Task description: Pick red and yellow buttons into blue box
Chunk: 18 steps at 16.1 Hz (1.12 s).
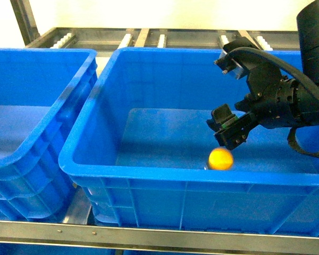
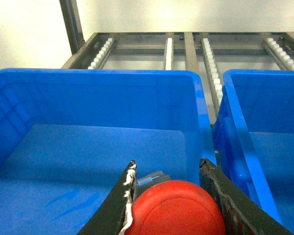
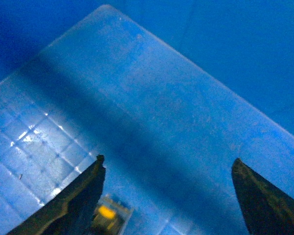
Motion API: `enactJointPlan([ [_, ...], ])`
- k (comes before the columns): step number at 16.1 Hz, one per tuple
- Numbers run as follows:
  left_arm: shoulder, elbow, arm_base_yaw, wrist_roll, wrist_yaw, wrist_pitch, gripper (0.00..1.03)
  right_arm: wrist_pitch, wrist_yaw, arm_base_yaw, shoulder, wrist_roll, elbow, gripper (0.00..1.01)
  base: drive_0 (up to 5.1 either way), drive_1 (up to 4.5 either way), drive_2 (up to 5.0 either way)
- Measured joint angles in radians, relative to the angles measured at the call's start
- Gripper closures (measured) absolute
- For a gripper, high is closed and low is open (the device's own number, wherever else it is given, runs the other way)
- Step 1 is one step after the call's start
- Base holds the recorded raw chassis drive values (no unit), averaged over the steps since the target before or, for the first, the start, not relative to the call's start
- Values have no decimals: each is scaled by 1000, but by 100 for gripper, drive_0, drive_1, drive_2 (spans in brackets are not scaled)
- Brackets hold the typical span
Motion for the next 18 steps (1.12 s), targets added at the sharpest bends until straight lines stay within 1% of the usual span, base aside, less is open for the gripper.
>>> enactJointPlan([
  [2,0,0,0,0,0,0,72,65,-4,-26,-57,15,-80,2,0,0,0],
  [4,0,0,0,0,0,0,72,133,4,-79,-146,63,-179,4,0,0,0],
  [5,0,0,0,0,0,0,72,170,4,-106,-211,84,-234,3,0,0,0],
  [6,0,0,0,0,0,0,72,215,3,-147,-320,111,-320,3,0,0,0],
  [7,0,0,0,0,0,0,72,283,9,-177,-406,135,-393,3,0,0,0],
  [8,0,0,0,0,0,0,72,327,3,-222,-544,152,-499,3,0,0,0],
  [9,0,0,0,0,0,0,72,293,-27,-282,-702,177,-608,3,0,0,0],
  [10,0,0,0,0,0,0,72,250,-58,-355,-847,198,-711,3,0,0,0],
  [11,0,0,0,0,0,0,72,181,-93,-417,-954,219,-769,3,0,0,0],
  [12,0,0,0,0,0,0,72,40,-163,-526,-1129,248,-828,3,0,0,0],
  [13,0,0,0,0,0,0,72,-60,-220,-608,-1251,256,-846,3,0,0,0],
  [14,0,0,0,0,0,0,72,-178,-301,-719,-1403,257,-851,3,0,0,0],
  [15,0,0,0,0,1,0,72,-275,-370,-819,-1537,257,-851,3,0,0,0],
  [16,0,0,0,0,0,0,72,-333,-373,-869,-1636,256,-852,3,0,0,0],
  [17,0,0,0,0,0,0,72,-369,-356,-854,-1673,257,-855,3,0,0,0],
  [18,0,0,0,0,0,0,72,-413,-352,-808,-1689,255,-871,3,0,0,0],
])
